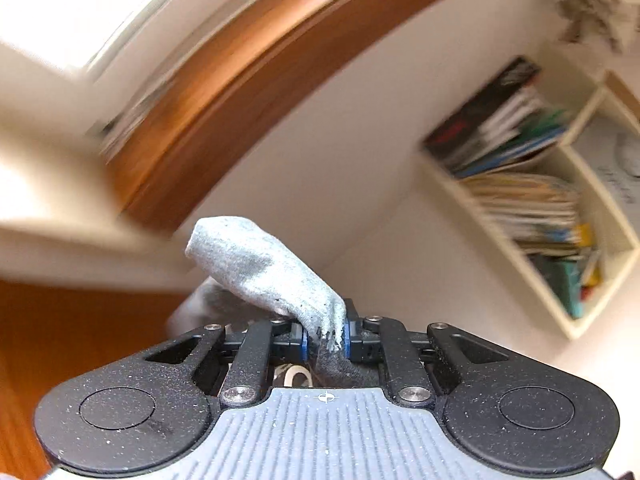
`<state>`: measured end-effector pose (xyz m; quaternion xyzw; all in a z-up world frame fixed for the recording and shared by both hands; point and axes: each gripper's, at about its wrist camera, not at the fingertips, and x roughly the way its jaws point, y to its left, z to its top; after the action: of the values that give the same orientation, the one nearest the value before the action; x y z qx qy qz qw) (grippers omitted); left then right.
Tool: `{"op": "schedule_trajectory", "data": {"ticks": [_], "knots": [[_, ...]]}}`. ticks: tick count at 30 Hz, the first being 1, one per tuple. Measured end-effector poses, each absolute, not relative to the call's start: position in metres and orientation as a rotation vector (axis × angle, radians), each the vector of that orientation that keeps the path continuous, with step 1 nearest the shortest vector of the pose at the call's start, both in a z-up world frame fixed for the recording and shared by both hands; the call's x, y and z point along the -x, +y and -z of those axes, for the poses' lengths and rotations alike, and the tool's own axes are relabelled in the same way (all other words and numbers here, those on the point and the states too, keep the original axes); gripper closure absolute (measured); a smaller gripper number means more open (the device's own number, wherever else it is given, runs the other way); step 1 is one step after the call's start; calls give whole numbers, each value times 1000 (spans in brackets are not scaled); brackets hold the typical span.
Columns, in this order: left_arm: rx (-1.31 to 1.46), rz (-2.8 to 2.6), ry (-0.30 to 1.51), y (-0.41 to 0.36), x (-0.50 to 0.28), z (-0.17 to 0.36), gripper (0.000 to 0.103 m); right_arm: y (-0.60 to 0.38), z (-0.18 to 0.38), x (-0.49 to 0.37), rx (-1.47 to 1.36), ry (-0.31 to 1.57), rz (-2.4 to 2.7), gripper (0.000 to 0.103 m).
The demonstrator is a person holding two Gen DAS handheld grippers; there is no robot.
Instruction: Fold clothes
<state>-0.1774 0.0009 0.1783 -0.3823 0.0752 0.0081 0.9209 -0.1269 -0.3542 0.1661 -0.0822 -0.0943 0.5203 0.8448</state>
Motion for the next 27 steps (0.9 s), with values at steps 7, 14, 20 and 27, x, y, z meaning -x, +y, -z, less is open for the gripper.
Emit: {"op": "schedule_trajectory", "data": {"ticks": [7, 14, 20, 27], "knots": [[619, 0, 219, -36, 116, -260, 86, -396, -223, 63, -28, -165, -1093, 92], [531, -93, 592, -21, -17, -143, 48, -363, -120, -105, 75, 288, -806, 83], [474, -95, 663, 6, -17, -79, 32, -363, -33, -145, 116, 483, -795, 74], [329, -112, 735, 19, 7, -38, 32, -332, 2, -103, 160, 526, -931, 63]]}}
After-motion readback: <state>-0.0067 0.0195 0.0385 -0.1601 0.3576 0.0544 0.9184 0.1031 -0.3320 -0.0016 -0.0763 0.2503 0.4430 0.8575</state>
